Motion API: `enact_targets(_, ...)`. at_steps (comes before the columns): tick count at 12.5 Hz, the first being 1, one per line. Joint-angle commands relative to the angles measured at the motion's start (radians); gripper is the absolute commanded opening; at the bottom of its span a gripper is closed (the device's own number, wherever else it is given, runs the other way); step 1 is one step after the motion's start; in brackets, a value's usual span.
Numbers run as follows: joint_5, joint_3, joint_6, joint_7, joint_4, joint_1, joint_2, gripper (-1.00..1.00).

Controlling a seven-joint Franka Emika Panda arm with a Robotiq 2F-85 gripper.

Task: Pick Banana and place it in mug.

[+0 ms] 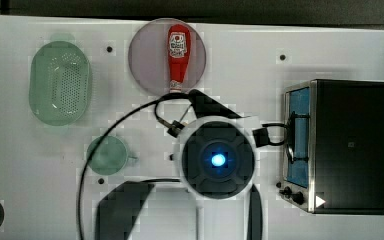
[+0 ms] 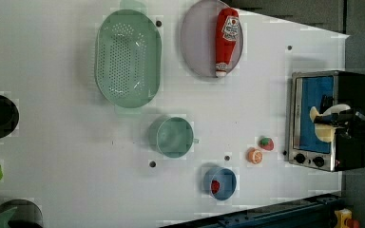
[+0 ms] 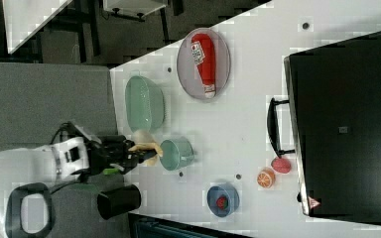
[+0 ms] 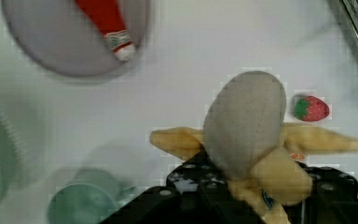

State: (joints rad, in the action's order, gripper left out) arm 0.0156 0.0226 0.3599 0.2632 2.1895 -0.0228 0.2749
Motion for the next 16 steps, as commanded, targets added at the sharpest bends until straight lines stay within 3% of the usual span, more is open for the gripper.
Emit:
enact_targets(1,0.001,0.060,-0.074,-0.118,0.001,0.016,-0.004,-0.26)
enact_targets(5,0.020,0.217,-0.076,-0.380,0.004,0.043,-0.024,-0.26)
enact_targets(8,0.104,0.326,-0.039,-0.491,0.004,0.049,-0.080,-0.26)
enact_targets(16,0.110,0.482,0.282,-0.777,0.016,0.051,-0.357,-0.26)
